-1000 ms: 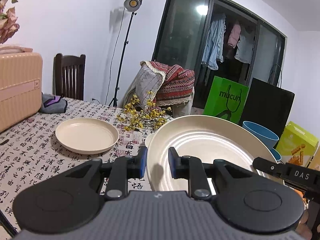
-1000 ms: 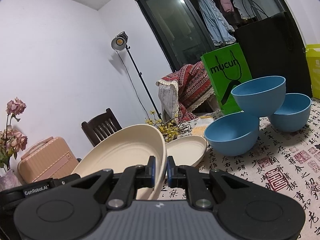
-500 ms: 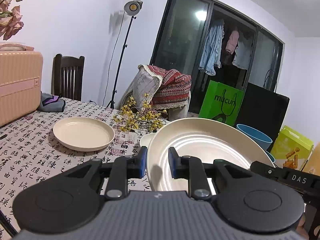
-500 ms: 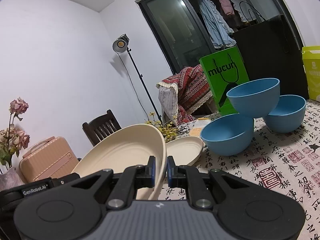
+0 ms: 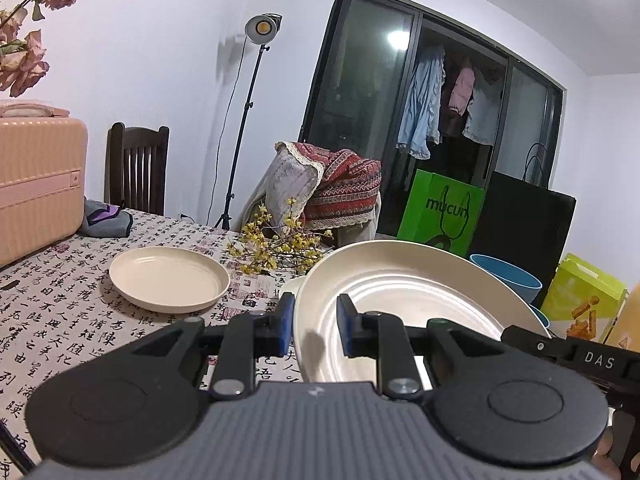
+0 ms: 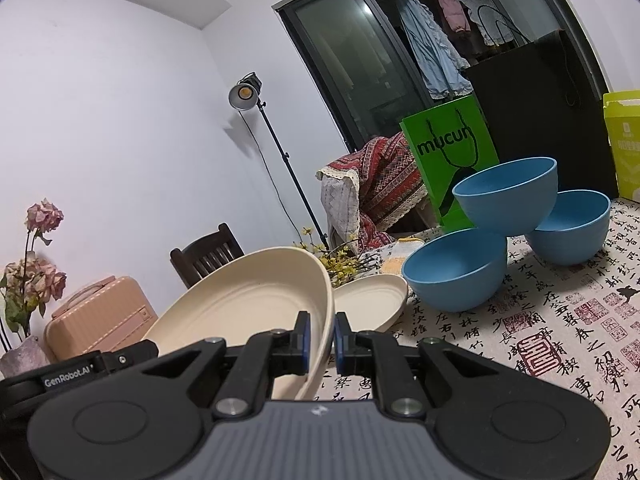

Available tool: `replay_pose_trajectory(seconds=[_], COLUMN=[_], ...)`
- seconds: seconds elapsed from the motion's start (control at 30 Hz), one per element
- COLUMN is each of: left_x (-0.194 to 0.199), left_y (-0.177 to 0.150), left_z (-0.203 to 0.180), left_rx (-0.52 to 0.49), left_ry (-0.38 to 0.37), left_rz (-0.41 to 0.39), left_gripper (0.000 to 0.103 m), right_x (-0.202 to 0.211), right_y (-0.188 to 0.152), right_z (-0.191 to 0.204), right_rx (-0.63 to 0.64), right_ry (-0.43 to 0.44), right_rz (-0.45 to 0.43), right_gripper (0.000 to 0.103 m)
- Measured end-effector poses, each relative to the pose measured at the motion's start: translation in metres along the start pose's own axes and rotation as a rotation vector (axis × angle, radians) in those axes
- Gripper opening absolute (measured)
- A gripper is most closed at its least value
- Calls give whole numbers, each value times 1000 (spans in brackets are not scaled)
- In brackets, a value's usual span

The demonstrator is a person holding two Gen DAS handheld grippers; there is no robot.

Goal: Organize plates and bowls
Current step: 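Keep carrying the cream plates with both grippers past the flower sprig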

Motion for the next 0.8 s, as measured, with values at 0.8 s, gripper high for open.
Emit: replay_pose_trajectory(seconds=[0.8], left_x=[3], left_y=[-11], left_z=[-11], left_rx=[-21], left_ry=[-14], left_rz=[21], left_gripper=[22], right_x=[16], right_y=[-4], right_z=[-7], right_rx=[-11], right_ry=[-10], right_rz=[-11], right_gripper=[12])
Point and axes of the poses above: each gripper's, at about its wrist camera, not at the fingertips, and x roughly against the way its jaws point, z to its left, y to its top, the point moved 5 cm from there along -x, roughly the way its jaws point, and after that the axes turned 4 degrees about z, right-handed, at the moved point
